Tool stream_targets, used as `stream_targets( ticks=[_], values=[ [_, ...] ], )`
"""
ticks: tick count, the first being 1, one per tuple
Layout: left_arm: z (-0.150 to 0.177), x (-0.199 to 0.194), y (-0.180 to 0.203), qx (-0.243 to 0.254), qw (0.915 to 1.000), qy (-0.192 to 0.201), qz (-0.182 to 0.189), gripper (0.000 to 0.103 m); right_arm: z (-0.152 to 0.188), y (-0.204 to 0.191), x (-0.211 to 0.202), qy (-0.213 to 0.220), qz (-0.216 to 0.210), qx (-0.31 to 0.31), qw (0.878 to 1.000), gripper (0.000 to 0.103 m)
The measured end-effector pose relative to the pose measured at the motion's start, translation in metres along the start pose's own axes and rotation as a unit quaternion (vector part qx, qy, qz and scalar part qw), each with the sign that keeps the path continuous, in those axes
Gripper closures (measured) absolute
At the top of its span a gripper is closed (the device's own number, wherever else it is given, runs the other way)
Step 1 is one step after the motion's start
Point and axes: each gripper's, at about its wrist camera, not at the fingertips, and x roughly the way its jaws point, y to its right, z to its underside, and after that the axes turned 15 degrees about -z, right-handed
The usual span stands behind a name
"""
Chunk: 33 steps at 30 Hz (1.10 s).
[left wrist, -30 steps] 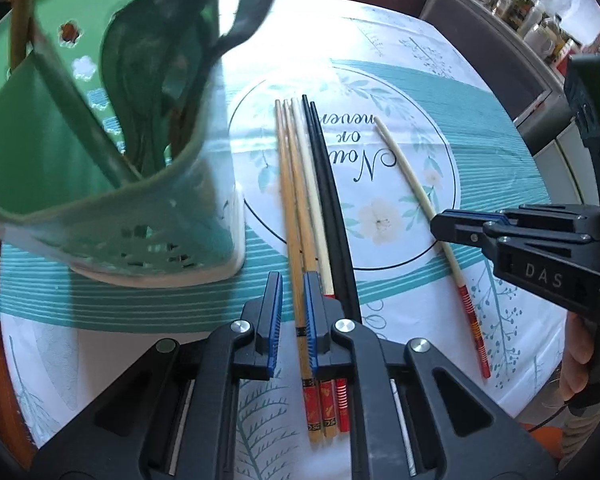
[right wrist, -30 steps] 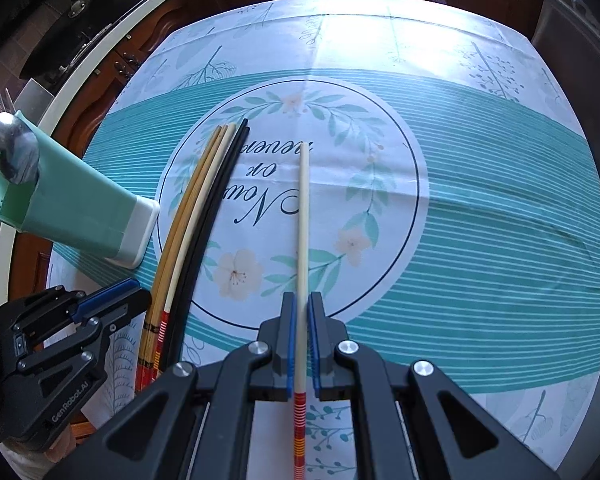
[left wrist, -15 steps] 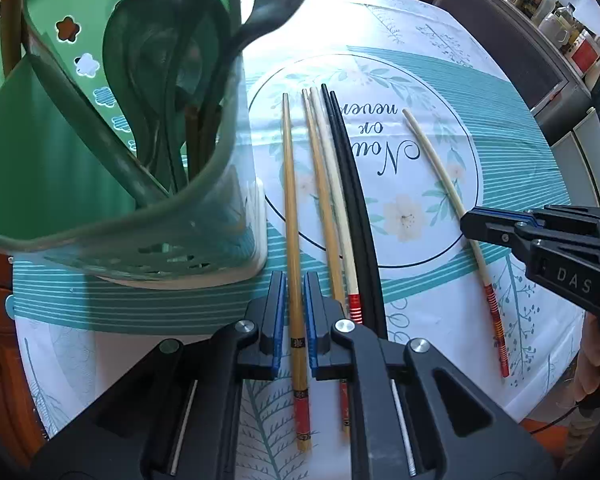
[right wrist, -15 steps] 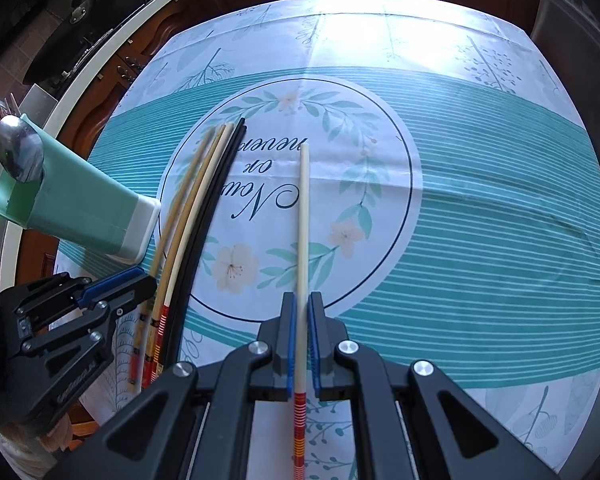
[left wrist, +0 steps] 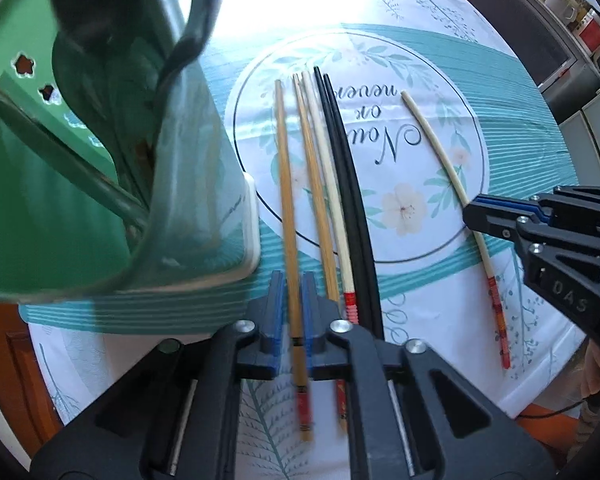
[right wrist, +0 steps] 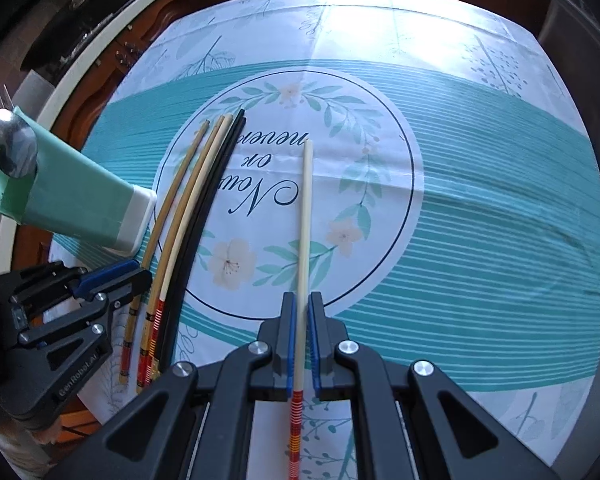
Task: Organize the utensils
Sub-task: 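Close the left tool on a plain wooden chopstick, then lift both held chopsticks up over the green caddy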
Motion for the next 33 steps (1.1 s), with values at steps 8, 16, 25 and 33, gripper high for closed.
stream_targets(
  ticks=[8, 16, 25, 33],
  values=[
    [0.010, -0.005, -0.008, -0.018, 0.9991, -0.008, 0.037, 0.098, -0.002, -0.007, 0.006, -0.017, 0.007, -0.016, 1.000, 0.097],
    [0.009, -0.003, -0.010, -0.007, 0.9991, -0.018, 0.036, 0.098, 0.000, -0.011, 0.013, -0.038, -0.047, -0.002, 0.998, 0.098],
    [-0.006, -0.010, 0.009, 0.019, 0.9997, -0.005, 0.015, 0.098, 0.002, -0.024, 0.019, -0.054, -0.058, -0.006, 0.997, 0.098],
    [0.024, -0.050, -0.013, -0.025, 0.9916, 0.118, 0.047, 0.099, 0.009, -0.027, 0.007, -0.029, -0.098, -0.007, 0.995, 0.098]
  ],
)
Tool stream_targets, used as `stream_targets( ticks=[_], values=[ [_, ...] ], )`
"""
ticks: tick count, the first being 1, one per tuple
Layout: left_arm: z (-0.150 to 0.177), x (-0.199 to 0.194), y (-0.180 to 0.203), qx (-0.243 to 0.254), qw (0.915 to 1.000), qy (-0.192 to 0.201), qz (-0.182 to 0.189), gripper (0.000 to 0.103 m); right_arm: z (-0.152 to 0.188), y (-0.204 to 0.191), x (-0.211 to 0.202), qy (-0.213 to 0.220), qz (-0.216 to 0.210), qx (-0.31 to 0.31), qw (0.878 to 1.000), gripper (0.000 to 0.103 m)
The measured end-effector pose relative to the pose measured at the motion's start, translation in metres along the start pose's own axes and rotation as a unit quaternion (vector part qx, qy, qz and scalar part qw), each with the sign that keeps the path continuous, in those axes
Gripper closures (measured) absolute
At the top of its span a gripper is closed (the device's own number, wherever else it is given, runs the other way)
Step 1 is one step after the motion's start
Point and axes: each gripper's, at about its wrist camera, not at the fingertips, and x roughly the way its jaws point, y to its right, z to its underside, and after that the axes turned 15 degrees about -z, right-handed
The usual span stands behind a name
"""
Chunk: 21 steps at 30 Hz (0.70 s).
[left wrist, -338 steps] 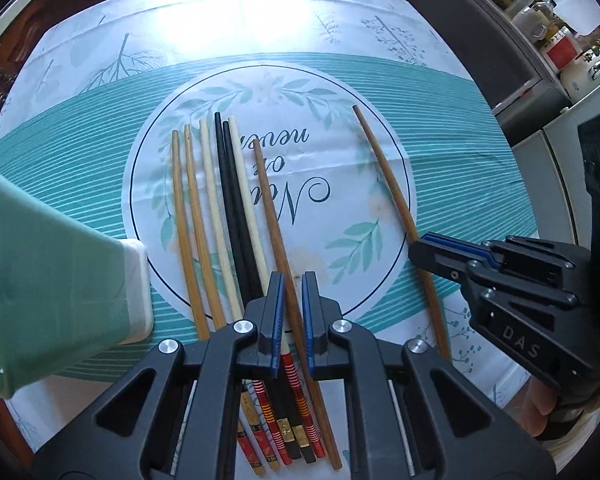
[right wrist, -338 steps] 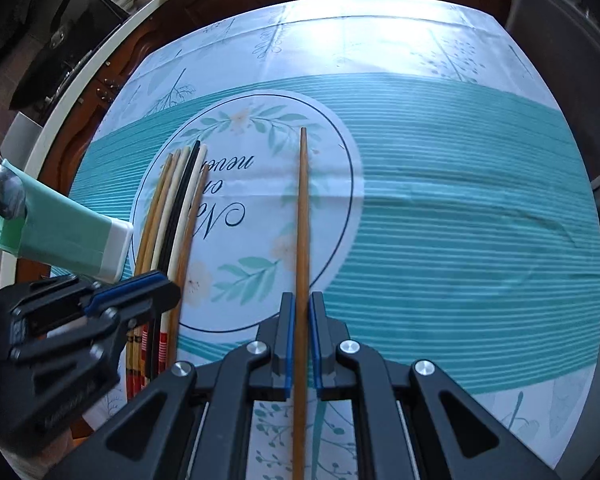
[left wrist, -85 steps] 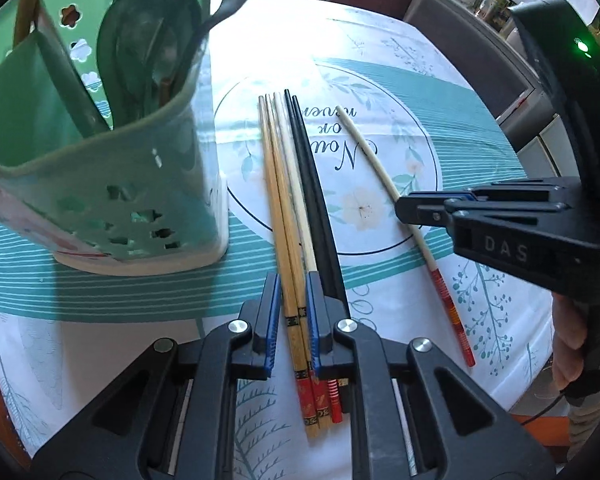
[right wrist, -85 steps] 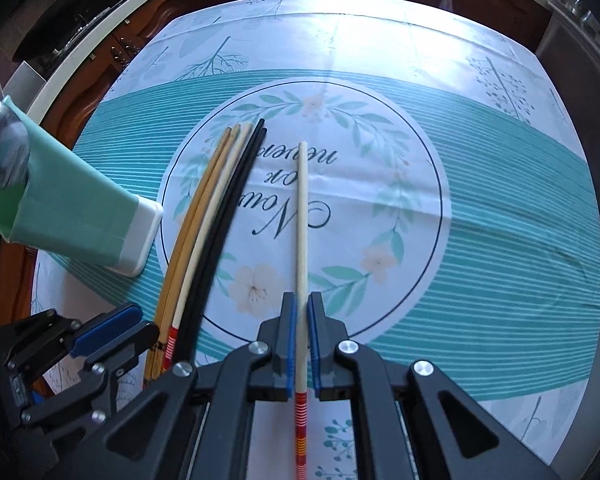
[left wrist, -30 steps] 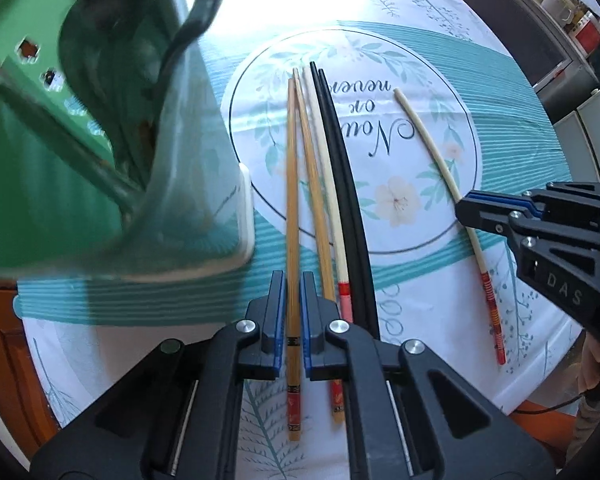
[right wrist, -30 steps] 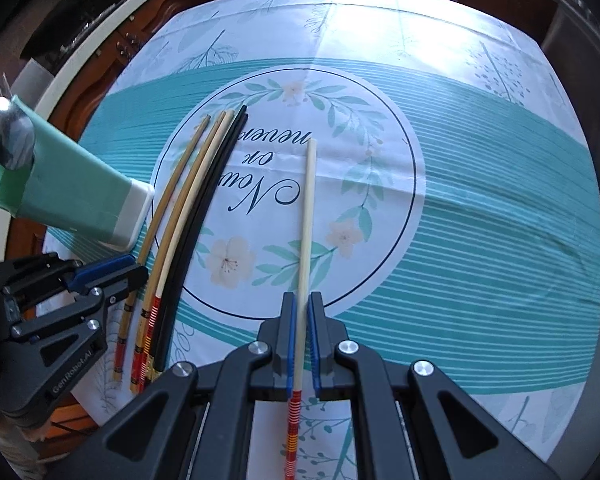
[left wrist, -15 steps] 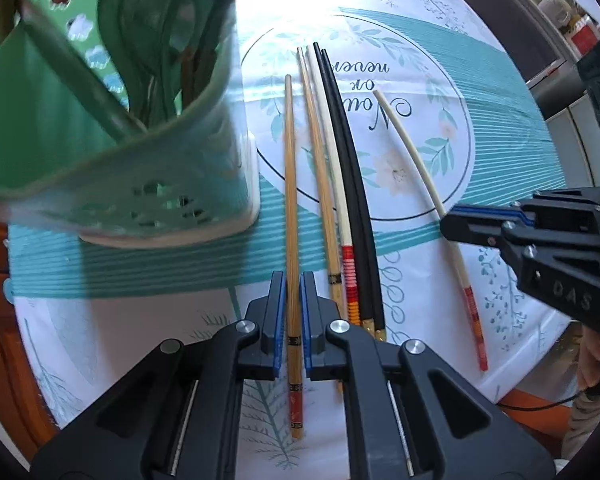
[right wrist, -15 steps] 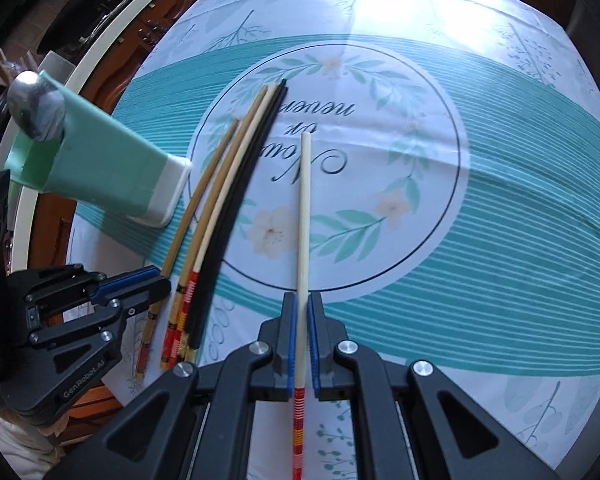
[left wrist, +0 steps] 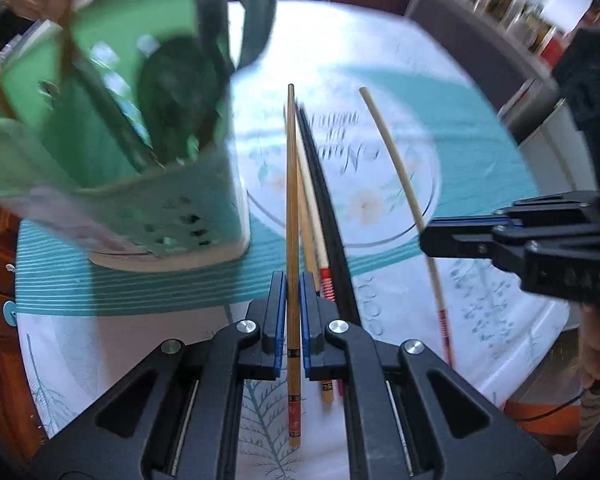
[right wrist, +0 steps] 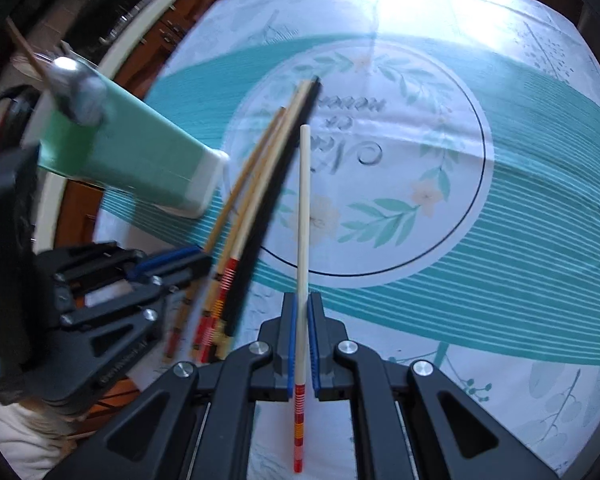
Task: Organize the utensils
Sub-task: 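Lift both held chopsticks up over the green caddy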
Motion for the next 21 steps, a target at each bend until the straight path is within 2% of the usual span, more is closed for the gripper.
stream_targets(
  ticks=[2, 5, 9, 12, 16, 18, 21],
  values=[
    [0.001, -0.021, -0.004, -0.011, 0.9987, 0.050, -0.002, 0.099, 0.002, -0.005, -0.009, 0.023, -0.012, -0.008, 1.000, 0.098],
    [0.008, -0.054, -0.011, -0.021, 0.9918, 0.126, -0.009, 0.099, 0.004, -0.015, -0.021, 0.058, -0.026, -0.022, 0.998, 0.098],
    [0.023, -0.101, -0.026, -0.048, 0.9747, 0.218, -0.018, 0.099, 0.007, -0.032, -0.040, 0.111, -0.049, -0.051, 0.991, 0.098],
    [0.036, -0.139, -0.036, -0.069, 0.9541, 0.289, -0.037, 0.099, 0.009, -0.051, -0.054, 0.150, -0.063, -0.084, 0.983, 0.098],
    [0.043, -0.188, -0.078, -0.087, 0.9308, 0.351, -0.054, 0.099, 0.014, -0.086, -0.074, 0.205, -0.068, -0.139, 0.966, 0.099],
    [0.043, -0.208, -0.092, -0.094, 0.9229, 0.369, -0.059, 0.099, 0.010, -0.099, -0.079, 0.221, -0.069, -0.157, 0.960, 0.099],
    [0.037, -0.236, -0.133, -0.111, 0.9132, 0.387, -0.063, 0.099, 0.008, -0.121, -0.089, 0.249, -0.067, -0.185, 0.948, 0.099]
  ],
)
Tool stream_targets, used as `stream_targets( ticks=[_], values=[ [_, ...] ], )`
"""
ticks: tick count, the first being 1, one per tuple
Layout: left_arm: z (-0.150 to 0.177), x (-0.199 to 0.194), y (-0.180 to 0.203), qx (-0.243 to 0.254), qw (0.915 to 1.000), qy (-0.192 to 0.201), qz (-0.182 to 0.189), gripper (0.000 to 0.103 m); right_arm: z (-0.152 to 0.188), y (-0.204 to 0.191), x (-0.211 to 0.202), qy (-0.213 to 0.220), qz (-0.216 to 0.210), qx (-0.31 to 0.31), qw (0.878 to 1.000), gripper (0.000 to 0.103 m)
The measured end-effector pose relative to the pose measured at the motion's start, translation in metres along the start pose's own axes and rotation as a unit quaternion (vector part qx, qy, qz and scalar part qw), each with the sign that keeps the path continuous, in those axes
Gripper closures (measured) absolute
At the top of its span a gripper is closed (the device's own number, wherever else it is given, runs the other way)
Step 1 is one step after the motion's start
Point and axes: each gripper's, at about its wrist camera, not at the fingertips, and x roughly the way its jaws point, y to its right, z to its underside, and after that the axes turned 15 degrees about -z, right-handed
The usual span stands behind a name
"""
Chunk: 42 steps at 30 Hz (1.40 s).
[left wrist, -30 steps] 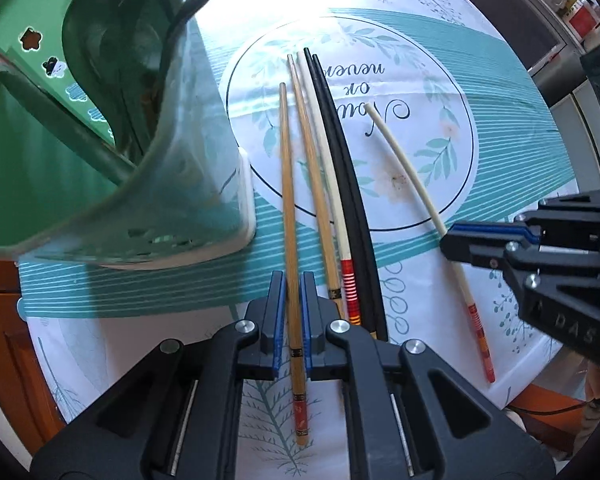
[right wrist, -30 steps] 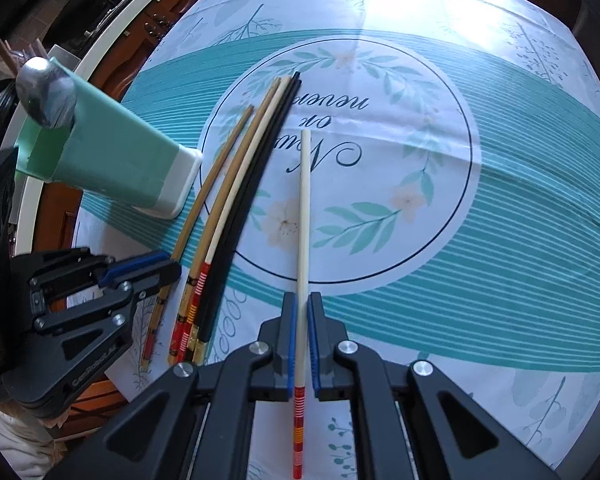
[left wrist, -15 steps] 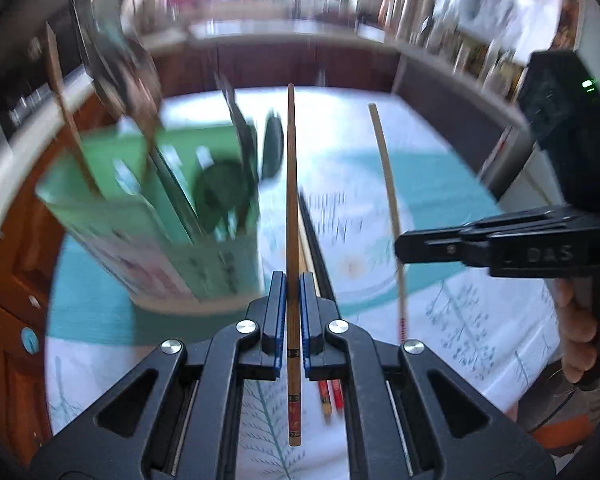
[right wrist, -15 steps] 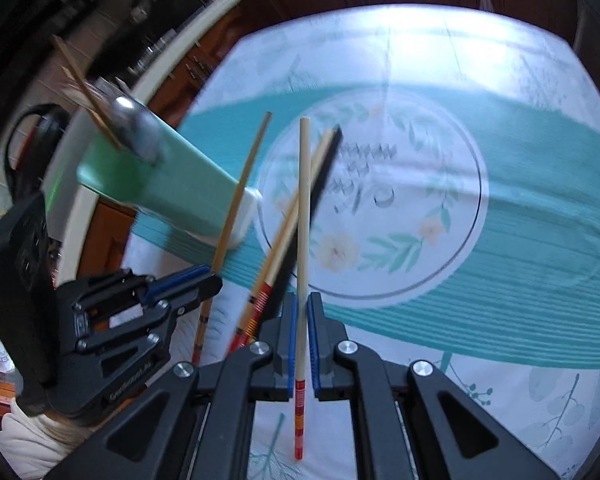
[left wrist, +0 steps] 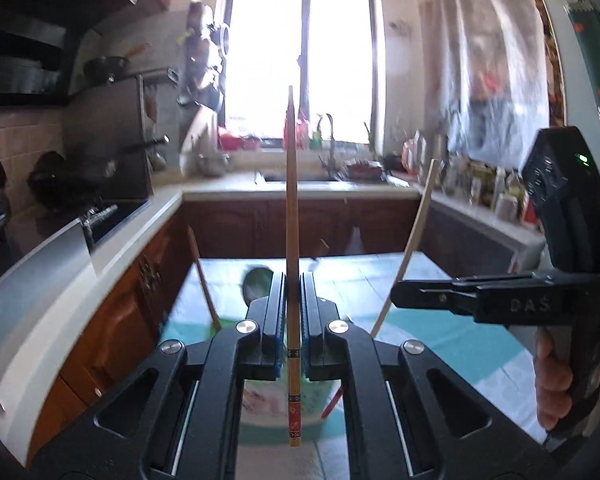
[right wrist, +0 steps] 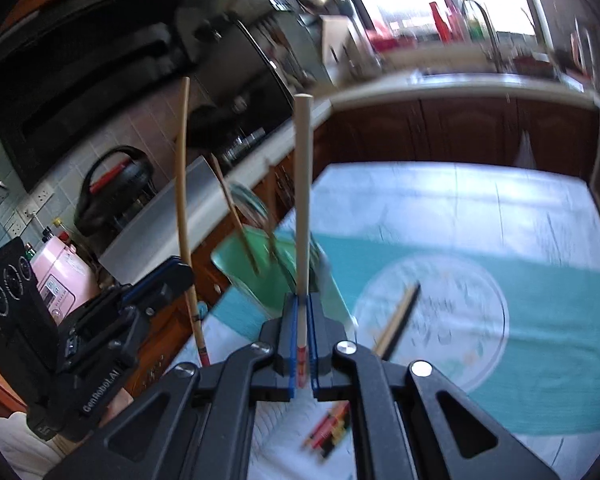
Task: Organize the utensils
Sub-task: 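Lift both held chopsticks up over the green caddy, then drop the chopsticks into the caddy and open both tools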
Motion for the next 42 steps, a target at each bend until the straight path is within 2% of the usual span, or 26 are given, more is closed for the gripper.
stream_targets(
  ticks=[2, 9, 15, 20, 24, 29, 37, 40, 42],
  values=[
    [-0.015, -0.002, -0.029, -0.015, 0.9998, 0.013, -0.005, 0.099, -0.012, -0.014, 0.001, 0.017, -0.007, -0.017, 1.000, 0.099],
    [-0.048, 0.035, -0.082, -0.075, 0.9957, 0.054, -0.006, 0.099, -0.042, -0.048, 0.008, 0.059, -0.016, -0.062, 0.996, 0.099],
    [-0.040, 0.075, -0.089, -0.099, 0.9939, 0.049, -0.001, 0.099, -0.056, -0.063, 0.023, 0.078, -0.007, -0.083, 0.993, 0.099],
    [-0.015, 0.098, -0.076, -0.084, 0.9953, 0.048, -0.007, 0.099, -0.066, -0.063, 0.031, 0.087, -0.016, -0.074, 0.993, 0.103],
    [0.016, 0.125, -0.066, -0.078, 0.9968, 0.015, -0.010, 0.099, -0.068, -0.065, 0.038, 0.090, -0.011, -0.081, 0.993, 0.103],
    [0.051, 0.156, -0.066, -0.079, 0.9967, -0.015, -0.013, 0.099, -0.062, -0.061, 0.053, 0.073, -0.007, -0.078, 0.994, 0.103],
    [0.089, 0.172, -0.051, -0.059, 0.9974, -0.041, -0.006, 0.097, -0.045, -0.044, 0.059, 0.045, -0.014, -0.051, 0.998, 0.103],
    [0.094, 0.173, -0.046, -0.052, 0.9973, -0.051, 0.006, 0.087, -0.036, -0.034, 0.063, 0.018, -0.026, -0.025, 0.999, 0.103],
    [0.096, 0.173, -0.043, -0.042, 0.9975, -0.056, 0.011, 0.065, -0.030, -0.028, 0.065, 0.005, -0.033, -0.005, 0.999, 0.103]
  ],
)
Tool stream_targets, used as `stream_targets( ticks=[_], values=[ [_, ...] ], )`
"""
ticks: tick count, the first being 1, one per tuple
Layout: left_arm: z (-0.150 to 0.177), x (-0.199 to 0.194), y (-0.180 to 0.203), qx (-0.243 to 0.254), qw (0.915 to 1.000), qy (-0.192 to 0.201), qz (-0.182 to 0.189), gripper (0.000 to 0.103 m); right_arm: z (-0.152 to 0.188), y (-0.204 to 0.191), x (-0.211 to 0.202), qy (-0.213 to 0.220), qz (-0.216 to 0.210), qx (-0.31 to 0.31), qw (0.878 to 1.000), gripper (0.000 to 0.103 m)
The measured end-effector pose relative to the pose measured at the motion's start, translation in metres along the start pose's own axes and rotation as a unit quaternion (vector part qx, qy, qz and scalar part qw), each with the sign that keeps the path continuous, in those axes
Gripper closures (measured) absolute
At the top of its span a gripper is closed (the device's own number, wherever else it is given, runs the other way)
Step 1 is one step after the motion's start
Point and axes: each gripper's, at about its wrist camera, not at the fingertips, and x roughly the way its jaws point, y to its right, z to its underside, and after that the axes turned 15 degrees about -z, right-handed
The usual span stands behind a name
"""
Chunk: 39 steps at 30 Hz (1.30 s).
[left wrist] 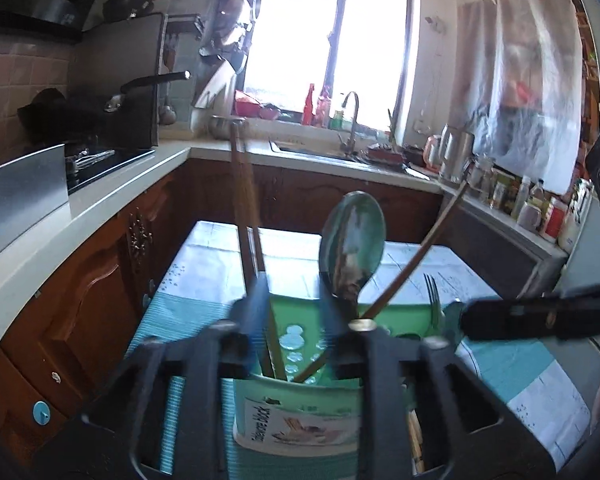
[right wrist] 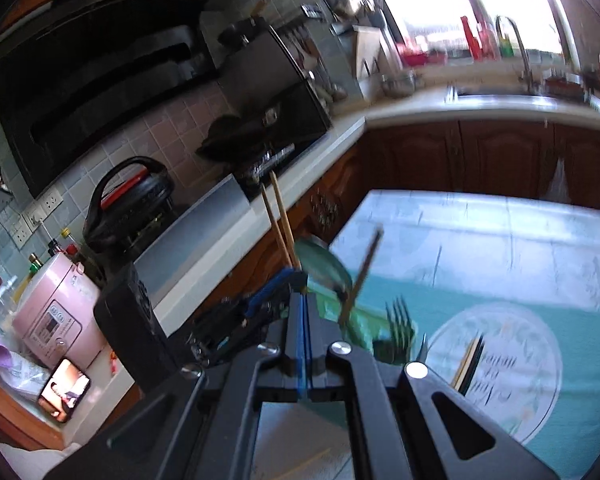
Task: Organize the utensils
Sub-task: 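Drop the chopsticks into the caddy and open both tools, then move both tools back down to the remaining chopsticks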
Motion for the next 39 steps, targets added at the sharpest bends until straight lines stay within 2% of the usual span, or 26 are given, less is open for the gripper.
stream_targets(
  ticks=[2, 6, 12, 19, 23, 29, 32, 35, 39],
  values=[
    [0.002, -0.005, 0.003, 0.010, 0.9999, 0.002, -0.002, 0.056, 0.008, 0.007, 0.002, -0.018, -0.006, 0.022, 1.000, 0.103],
    [0.002, -0.017, 0.010, 0.035, 0.9993, 0.000, -0.007, 0.056, 0.022, 0.008, 0.004, -0.040, -0.004, 0.030, 0.999, 0.103],
    [-0.007, -0.045, 0.012, 0.047, 0.9988, -0.015, -0.002, 0.056, 0.036, 0.003, -0.001, -0.056, -0.005, 0.028, 0.998, 0.103],
    [-0.017, -0.081, 0.015, 0.064, 0.9965, -0.051, 0.015, 0.056, 0.047, 0.009, -0.010, -0.065, 0.002, 0.045, 0.997, 0.103],
    [-0.012, -0.099, 0.022, 0.094, 0.9913, -0.087, 0.026, 0.056, 0.053, 0.022, -0.013, -0.075, 0.017, 0.064, 0.995, 0.103],
    [0.019, -0.113, 0.037, 0.139, 0.9759, -0.163, 0.043, 0.056, 0.063, 0.057, -0.011, -0.105, 0.042, 0.130, 0.985, 0.103],
    [0.046, -0.111, 0.046, 0.161, 0.9602, -0.222, 0.052, 0.058, 0.068, 0.074, -0.011, -0.115, 0.053, 0.162, 0.979, 0.102],
    [0.073, -0.101, 0.051, 0.177, 0.9400, -0.286, 0.057, 0.073, 0.073, 0.089, -0.008, -0.129, 0.066, 0.186, 0.972, 0.102],
    [0.102, -0.093, 0.055, 0.188, 0.9180, -0.344, 0.060, 0.075, 0.081, 0.109, 0.001, -0.149, 0.083, 0.224, 0.959, 0.102]
  ],
)
